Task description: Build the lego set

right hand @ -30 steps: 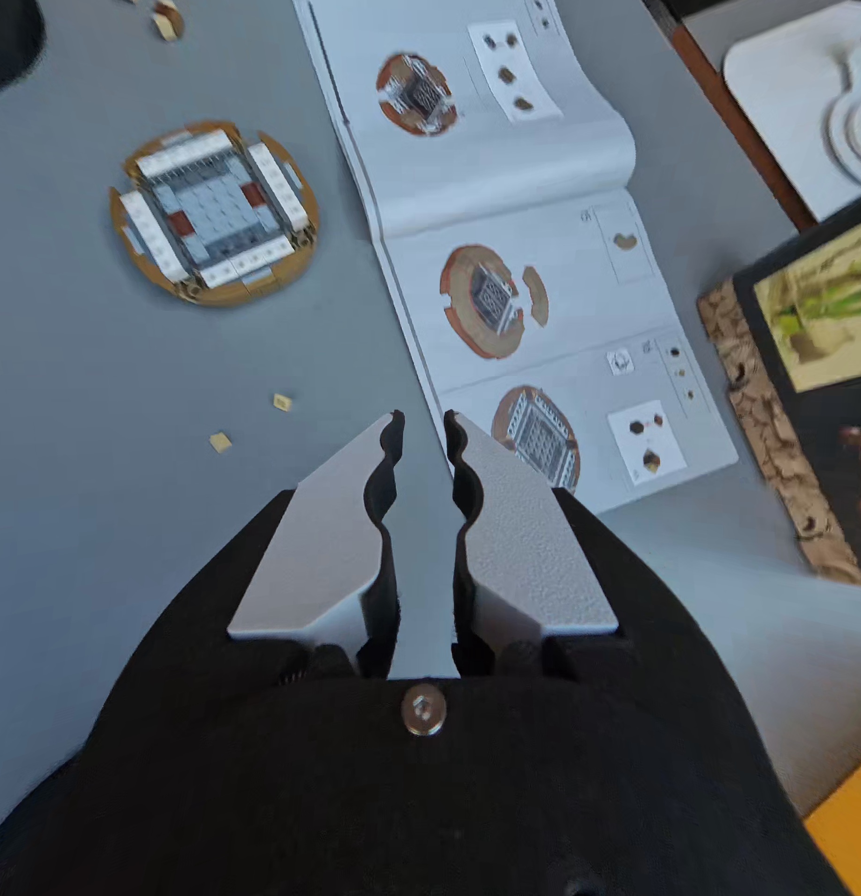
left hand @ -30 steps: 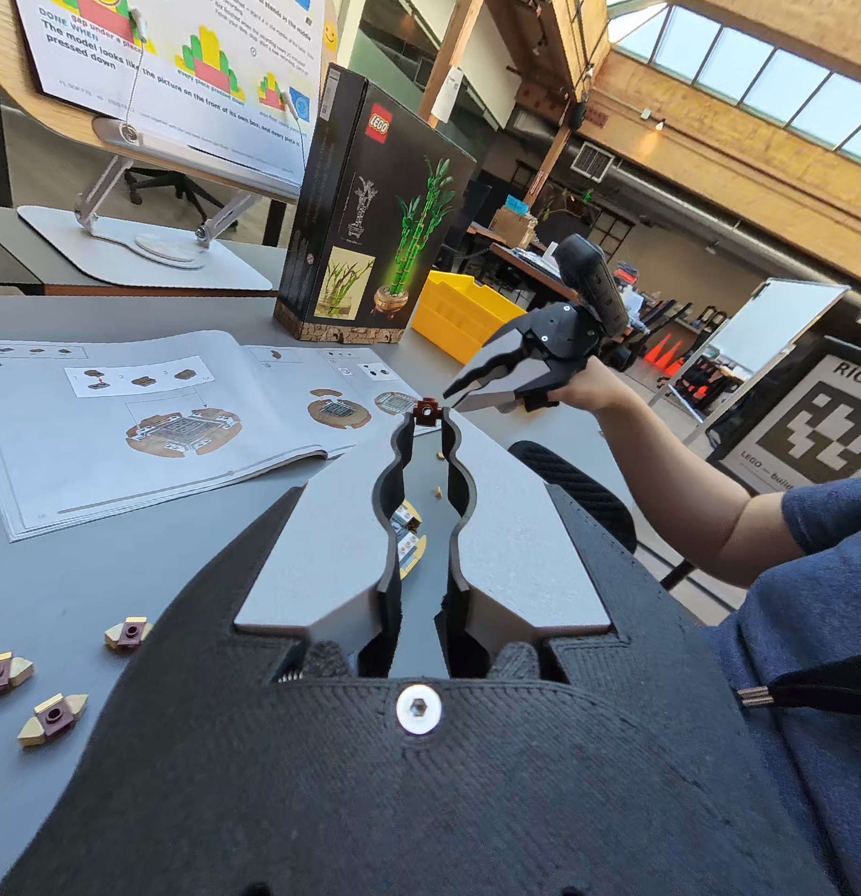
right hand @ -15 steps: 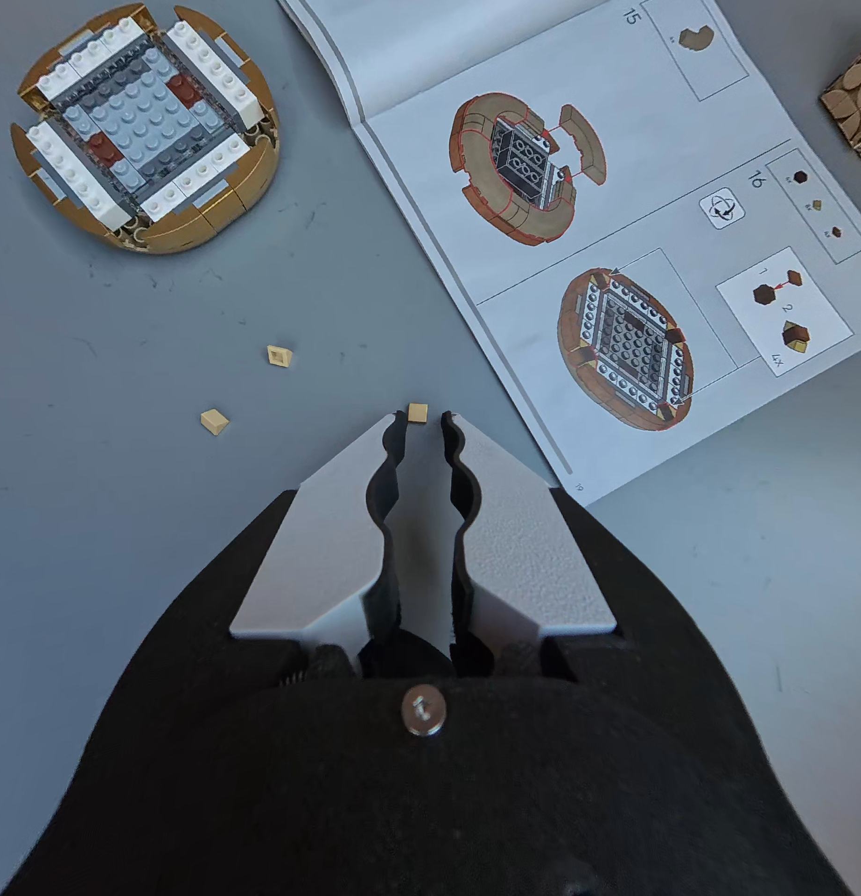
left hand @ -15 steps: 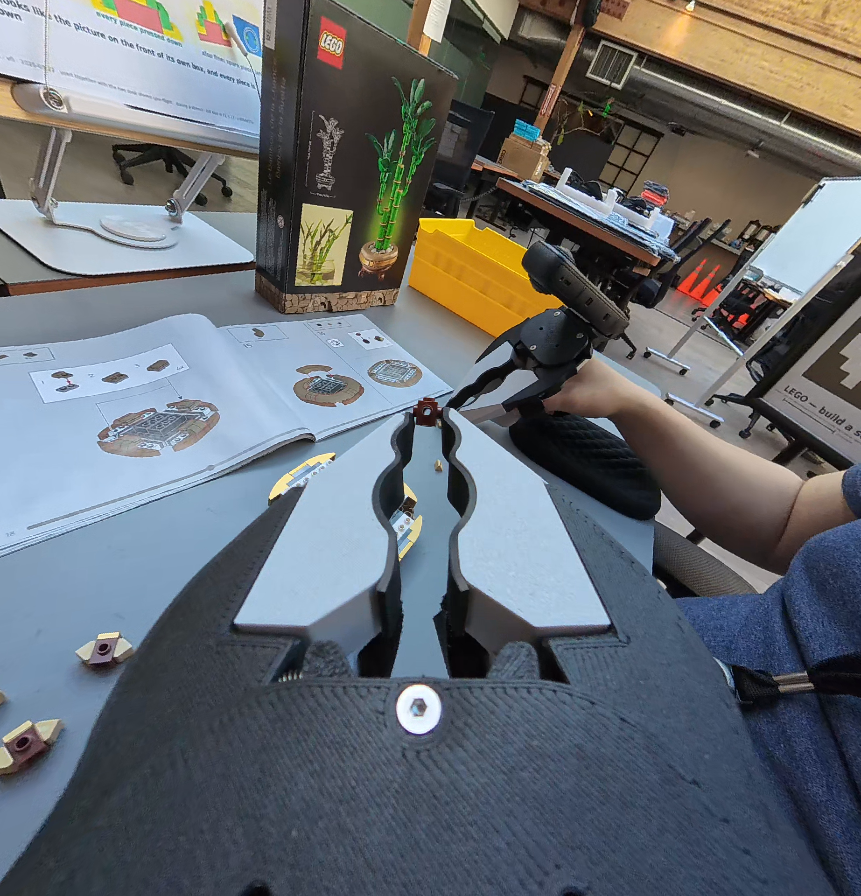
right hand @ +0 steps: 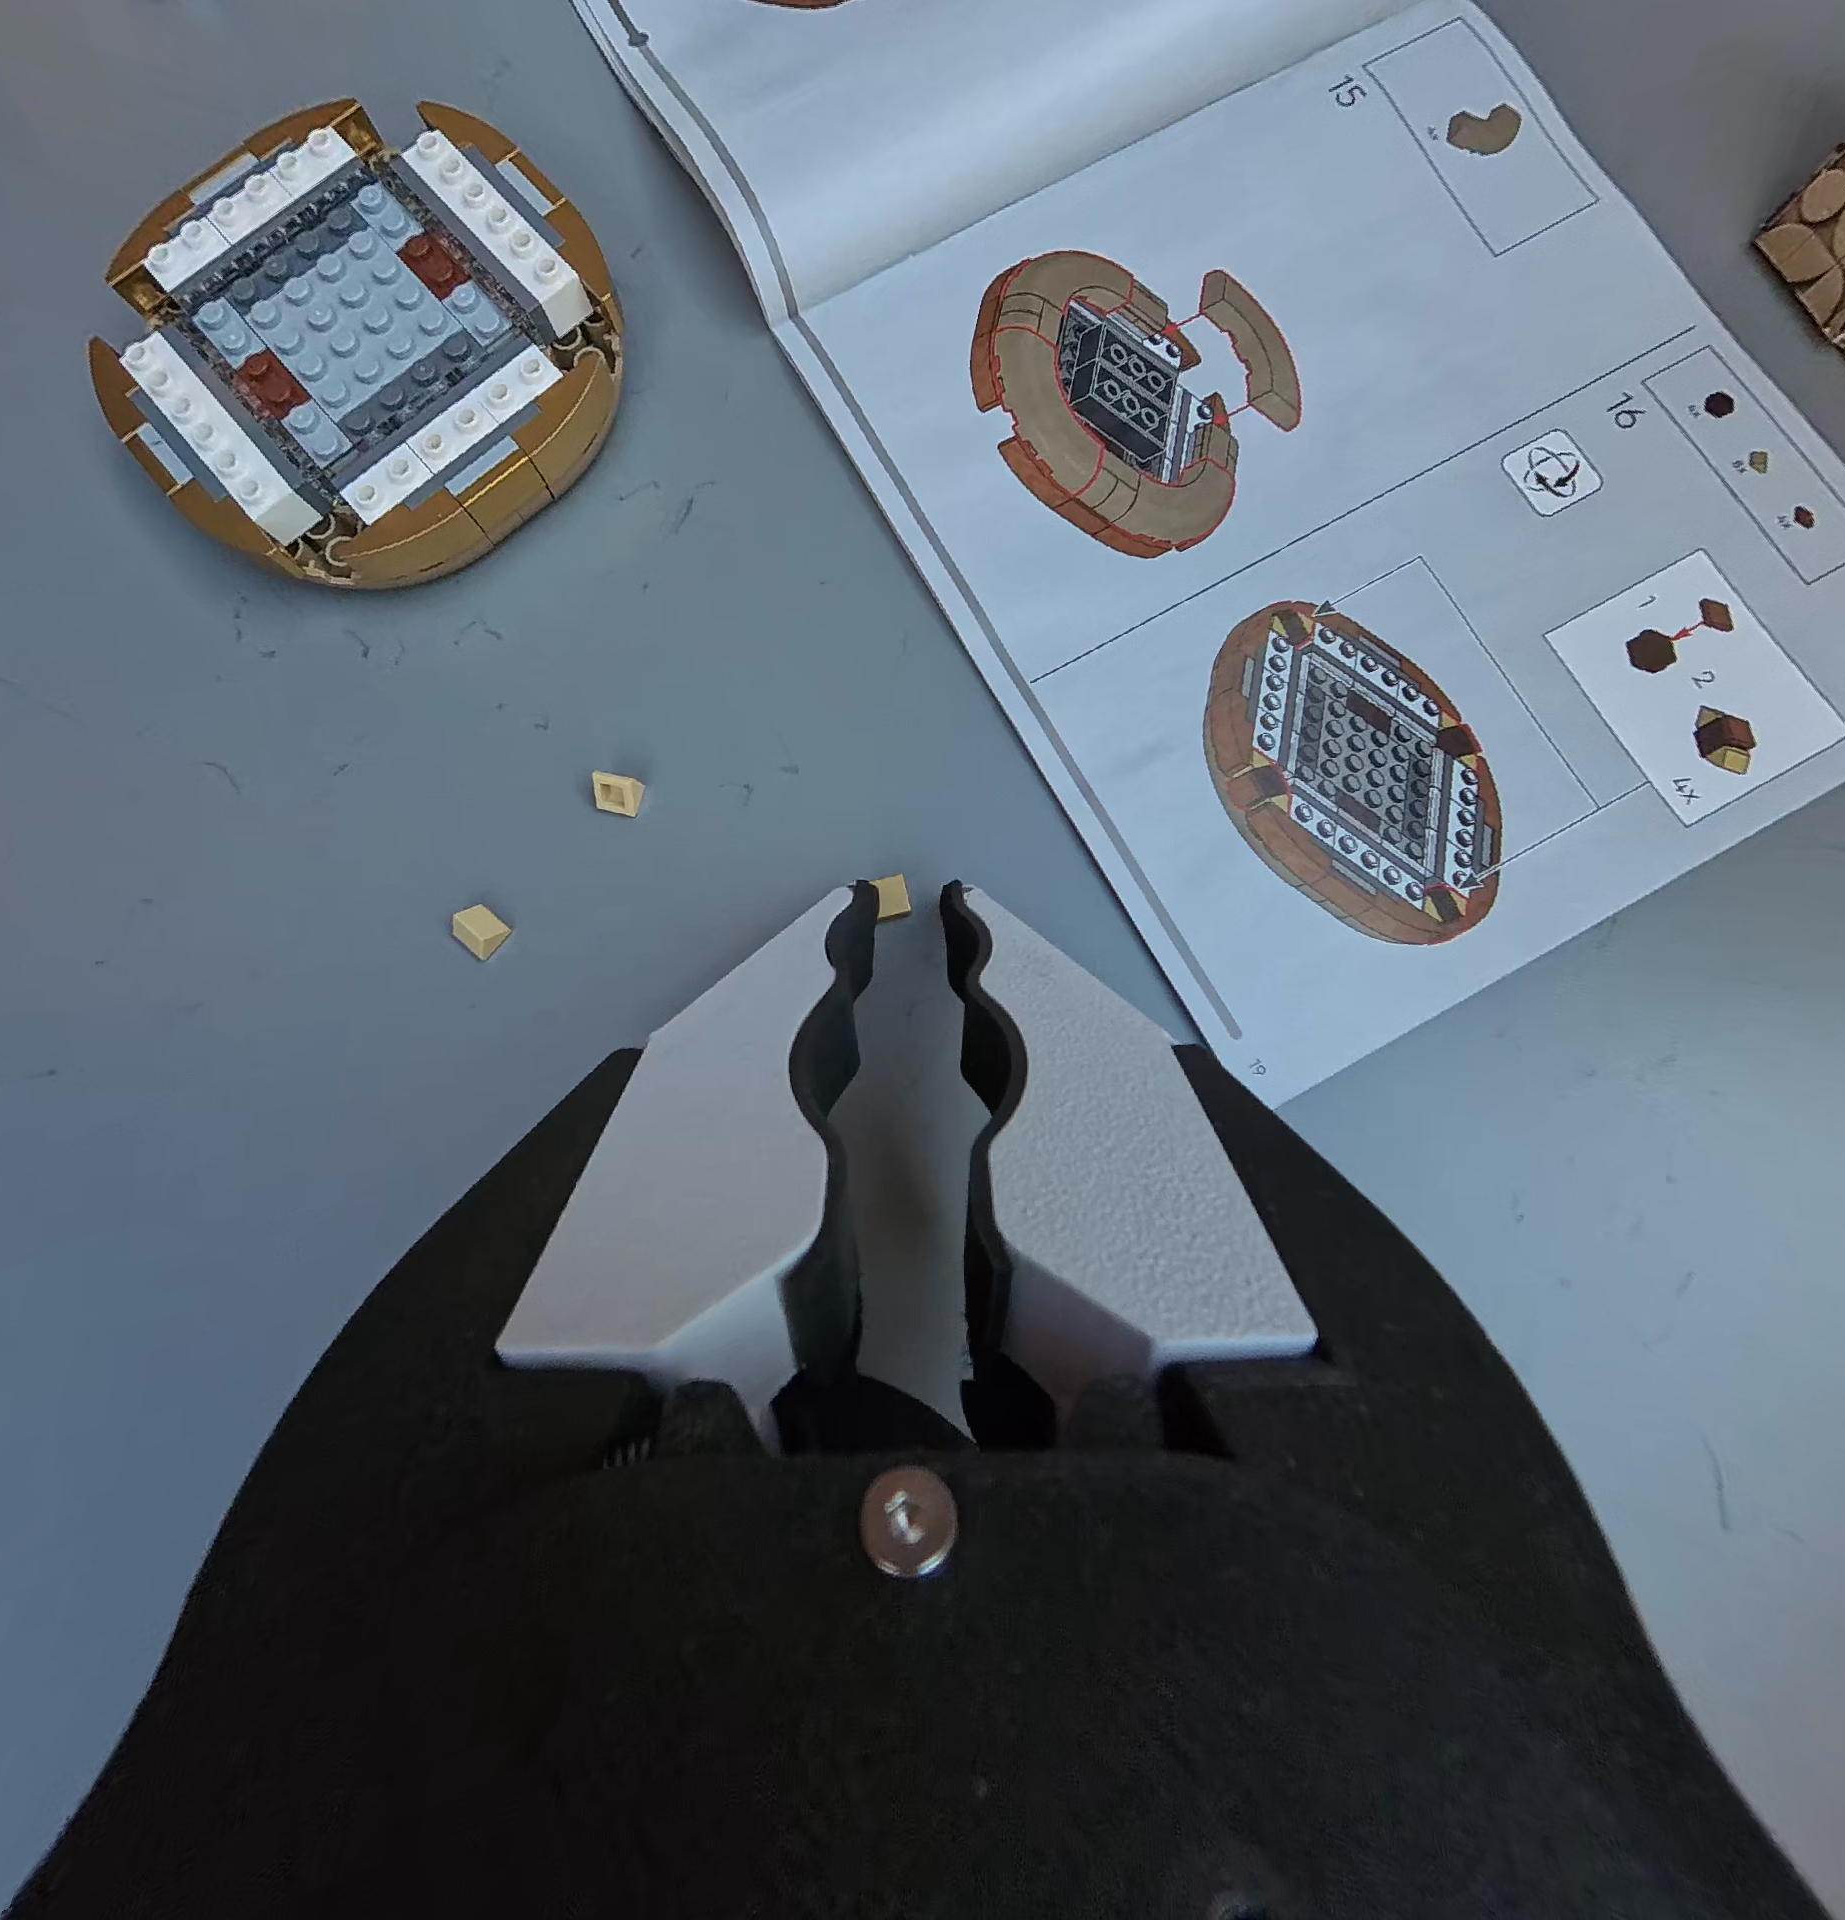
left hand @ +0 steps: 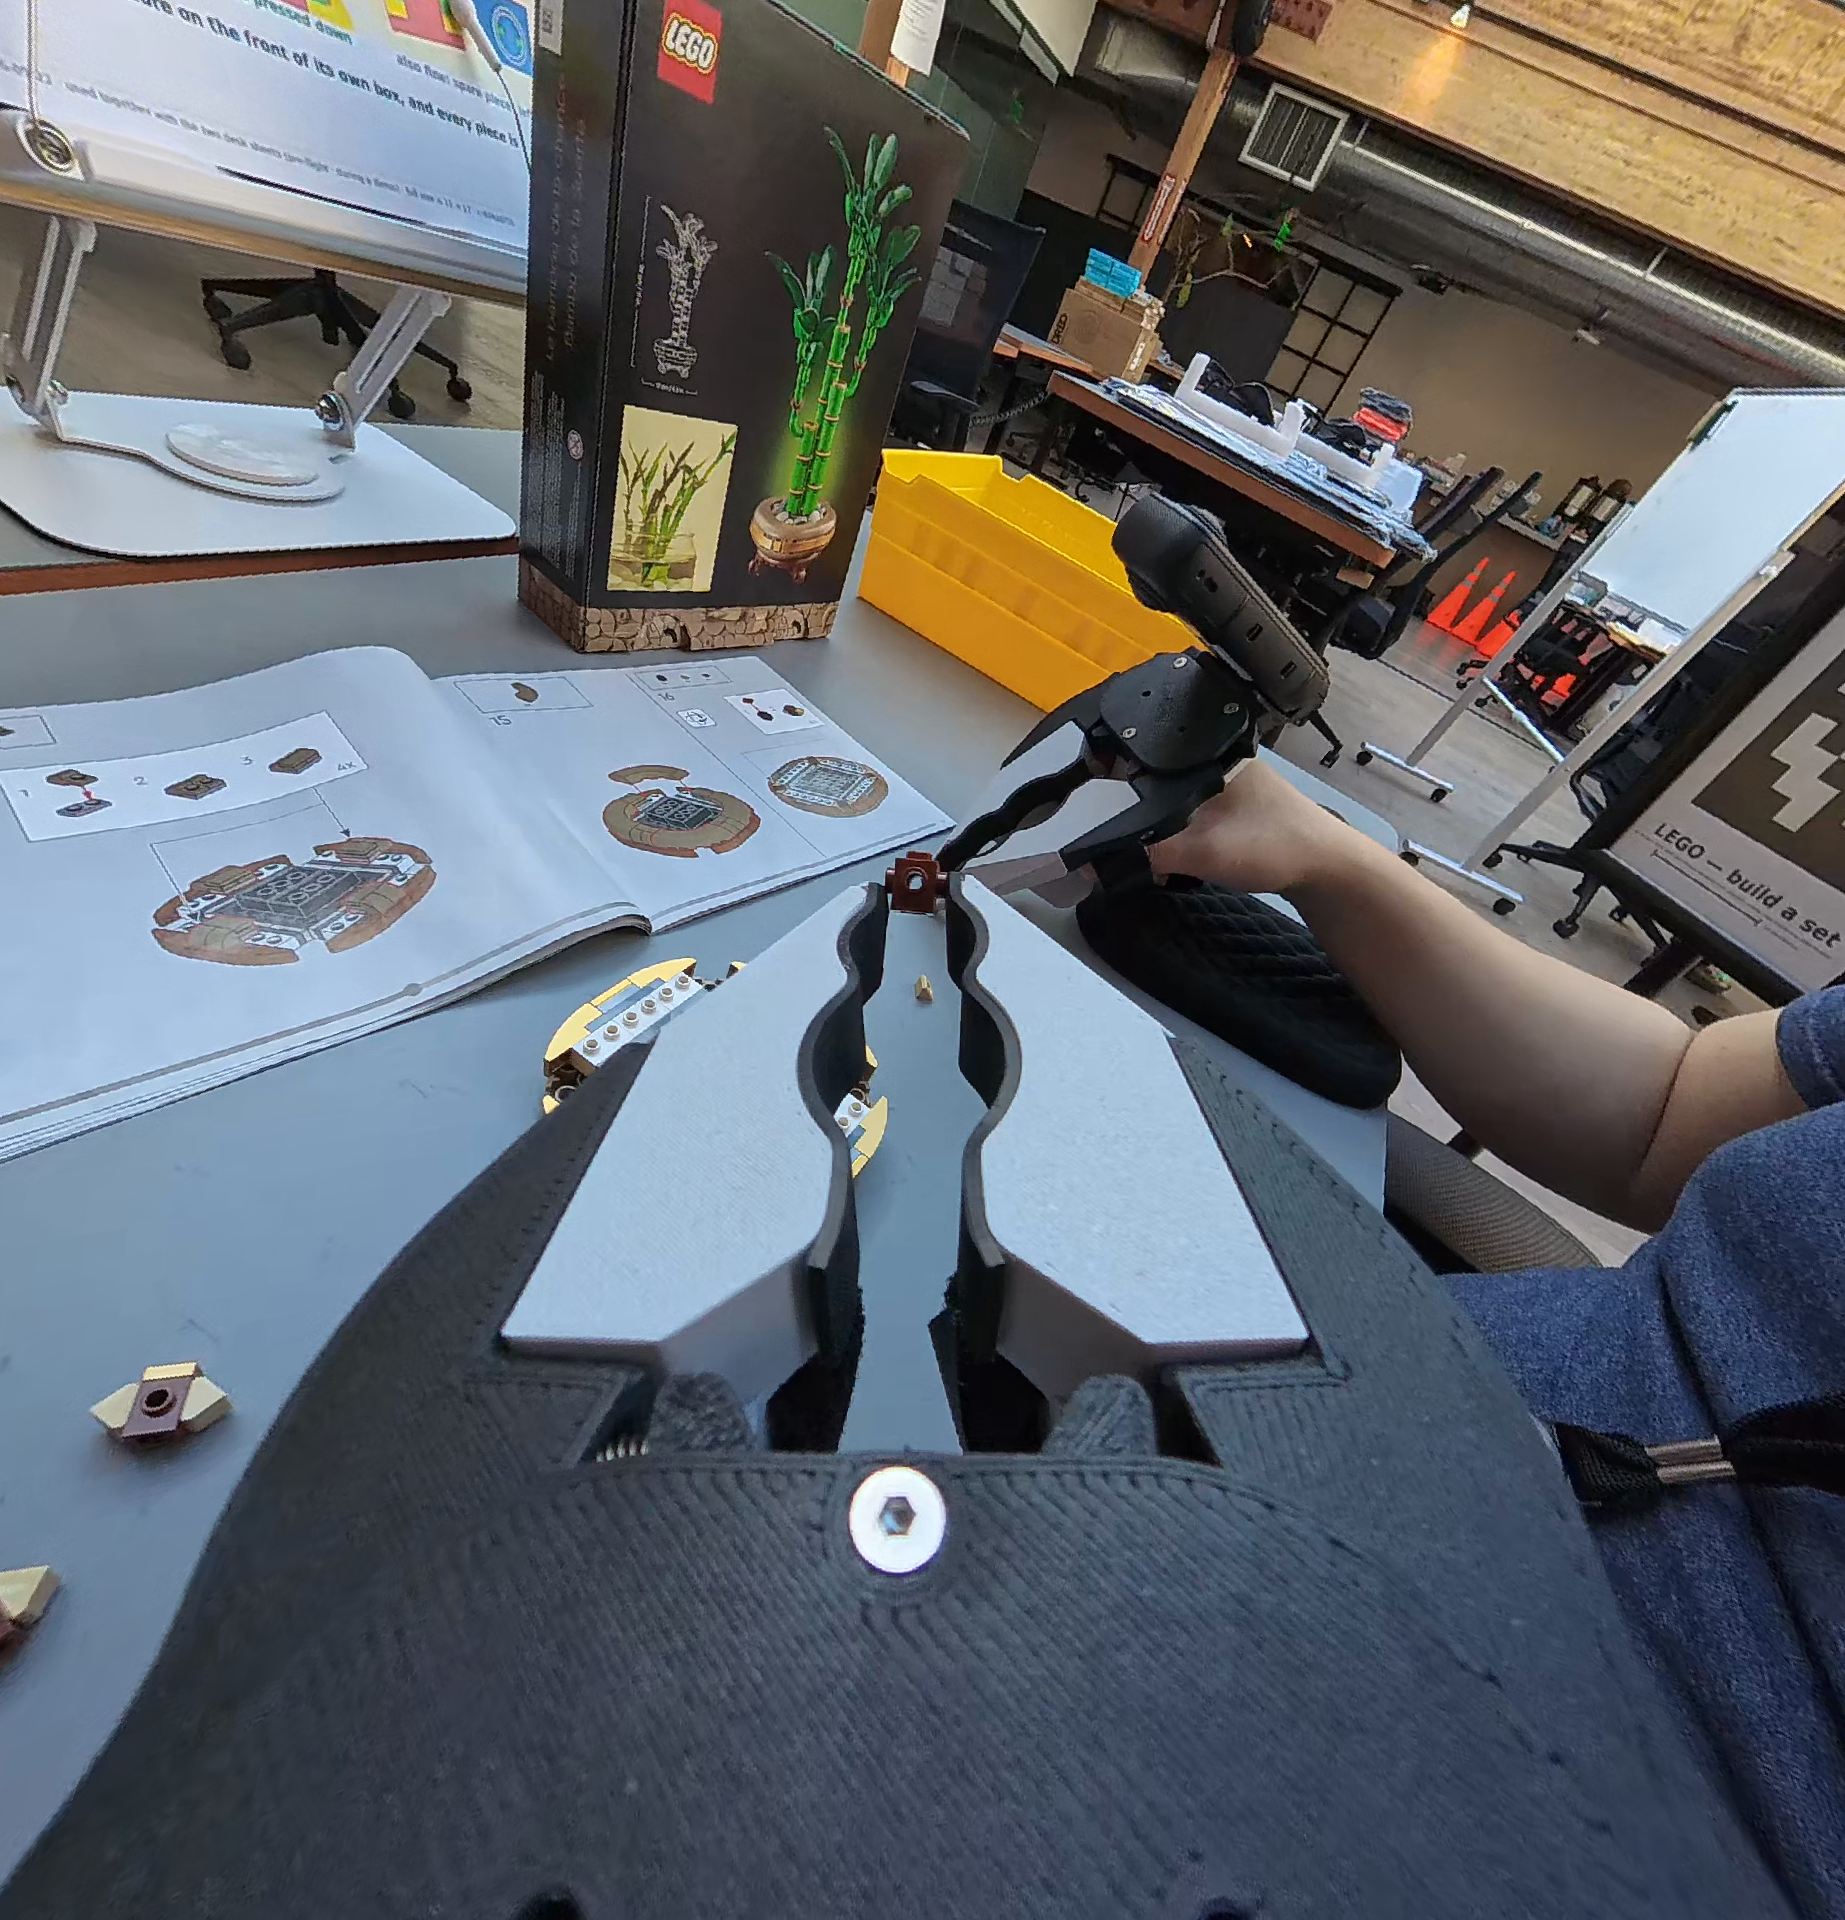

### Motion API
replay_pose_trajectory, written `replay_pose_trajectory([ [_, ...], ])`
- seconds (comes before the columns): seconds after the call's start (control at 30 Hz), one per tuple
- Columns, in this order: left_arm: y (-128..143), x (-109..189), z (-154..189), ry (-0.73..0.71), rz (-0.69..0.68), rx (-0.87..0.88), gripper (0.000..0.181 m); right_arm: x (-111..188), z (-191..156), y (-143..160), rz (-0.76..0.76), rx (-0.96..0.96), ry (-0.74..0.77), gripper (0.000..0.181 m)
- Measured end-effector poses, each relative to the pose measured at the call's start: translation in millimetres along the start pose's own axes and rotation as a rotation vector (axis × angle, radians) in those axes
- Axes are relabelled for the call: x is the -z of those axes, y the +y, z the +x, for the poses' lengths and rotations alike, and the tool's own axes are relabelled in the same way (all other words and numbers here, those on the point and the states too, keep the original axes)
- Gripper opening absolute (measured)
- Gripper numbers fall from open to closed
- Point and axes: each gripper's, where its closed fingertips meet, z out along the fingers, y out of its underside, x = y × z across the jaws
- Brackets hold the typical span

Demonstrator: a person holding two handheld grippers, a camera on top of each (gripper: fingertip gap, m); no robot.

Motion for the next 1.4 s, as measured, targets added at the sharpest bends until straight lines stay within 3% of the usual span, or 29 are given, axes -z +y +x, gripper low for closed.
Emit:
replay_pose_trajectory([
  [0.33,2,1,1,0.007,-0.002,0.006,0.009,-3,-4,1,-0.024,0.095,-0.005,0.016],
  [0.53,4,-1,3,0.018,-0.004,0.007,0.009,-2,-11,-2,-0.011,0.087,-0.057,0.007],
  [0.63,5,-3,11,0.062,-0.005,0.001,0.009,19,-40,-42,0.148,0.055,-0.207,0.007],
  [0.77,-1,-8,37,0.179,0.012,-0.003,0.009,93,-108,-135,0.5,-0.013,-0.628,0.006],
  [0.87,-2,-12,45,0.194,-0.013,-0.018,0.009,108,-142,-158,0.509,-0.004,-0.829,0.006],
  [1.07,-6,-10,58,0.22,-0.021,-0.037,0.009,84,-160,-156,0.445,0.012,-0.873,0.007],
  [1.4,-6,-14,62,0.233,-0.041,-0.039,0.009,85,-163,-148,0.403,0.007,-0.915,0.007],
])
